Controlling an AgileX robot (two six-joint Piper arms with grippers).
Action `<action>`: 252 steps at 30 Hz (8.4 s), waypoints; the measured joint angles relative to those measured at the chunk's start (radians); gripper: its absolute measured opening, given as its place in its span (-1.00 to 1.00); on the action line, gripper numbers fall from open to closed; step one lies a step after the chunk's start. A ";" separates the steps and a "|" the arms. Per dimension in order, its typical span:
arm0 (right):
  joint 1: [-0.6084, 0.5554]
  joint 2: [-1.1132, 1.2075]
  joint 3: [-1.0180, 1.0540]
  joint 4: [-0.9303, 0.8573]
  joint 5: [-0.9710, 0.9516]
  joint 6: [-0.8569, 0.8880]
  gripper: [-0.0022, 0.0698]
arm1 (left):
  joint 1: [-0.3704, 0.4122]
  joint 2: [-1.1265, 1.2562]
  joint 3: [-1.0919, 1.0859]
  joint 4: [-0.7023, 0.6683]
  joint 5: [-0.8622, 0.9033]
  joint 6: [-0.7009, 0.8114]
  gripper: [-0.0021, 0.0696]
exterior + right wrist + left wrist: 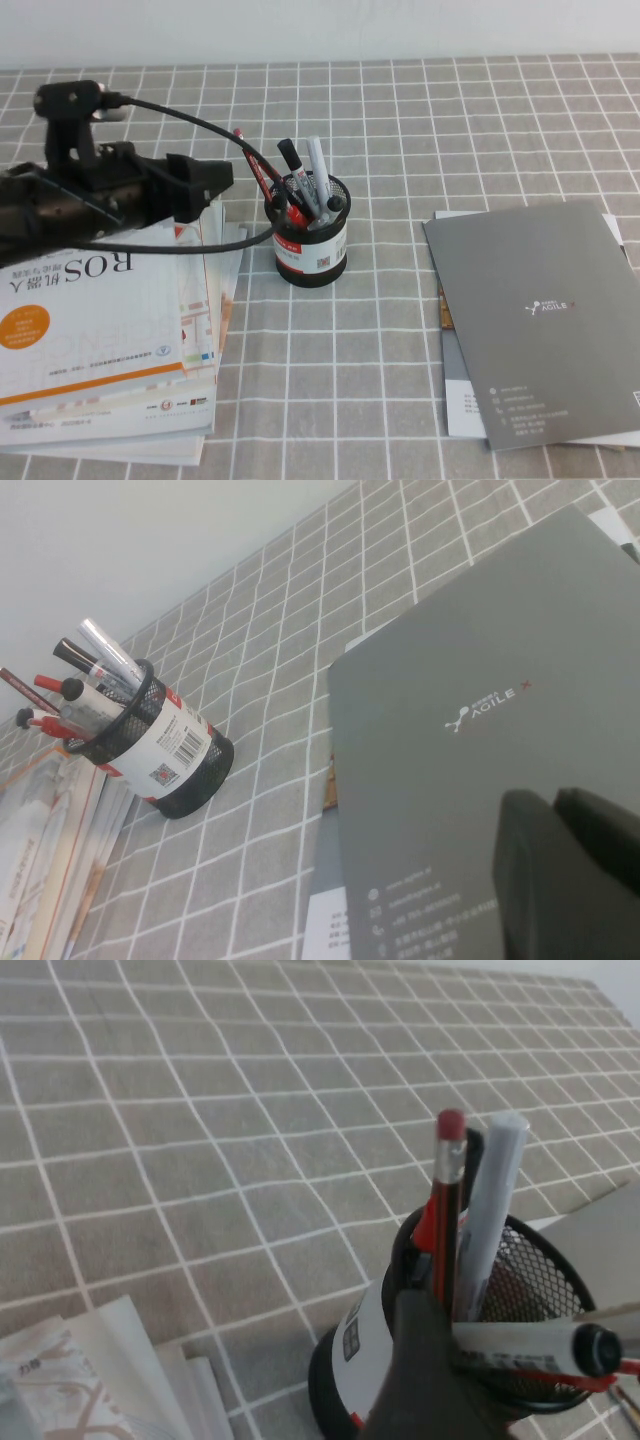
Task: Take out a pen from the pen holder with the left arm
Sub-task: 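Take a marker out of the pen holder and lay it on the table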
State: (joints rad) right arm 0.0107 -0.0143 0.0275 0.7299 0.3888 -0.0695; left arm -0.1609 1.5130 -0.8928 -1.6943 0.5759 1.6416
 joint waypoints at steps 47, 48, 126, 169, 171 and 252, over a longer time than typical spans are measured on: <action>0.000 0.000 0.000 0.000 0.000 0.000 -0.97 | -0.026 0.231 -0.282 -0.006 0.085 -0.079 -0.88; 0.000 0.000 0.000 0.000 0.000 0.000 -0.97 | -0.026 0.213 -0.282 -0.004 0.081 -0.079 -0.88; 0.000 0.000 0.000 -0.004 0.000 0.000 -0.97 | -0.234 0.372 -0.451 1.337 0.312 -1.478 -0.89; 0.000 0.000 0.000 -0.004 0.000 0.000 -0.97 | -0.158 -0.348 -0.198 1.525 0.356 -1.474 -0.94; 0.000 0.000 0.000 -0.004 0.000 0.000 -0.97 | -0.158 -0.417 -0.140 1.525 0.356 -1.476 -0.94; 0.000 0.000 0.000 -0.002 0.004 0.000 -0.97 | 0.197 -1.526 0.917 1.628 -0.200 -1.384 -0.94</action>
State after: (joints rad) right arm 0.0107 -0.0143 0.0275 0.7277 0.3923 -0.0695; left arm 0.0359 -0.0130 0.0241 -0.0660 0.3758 0.2578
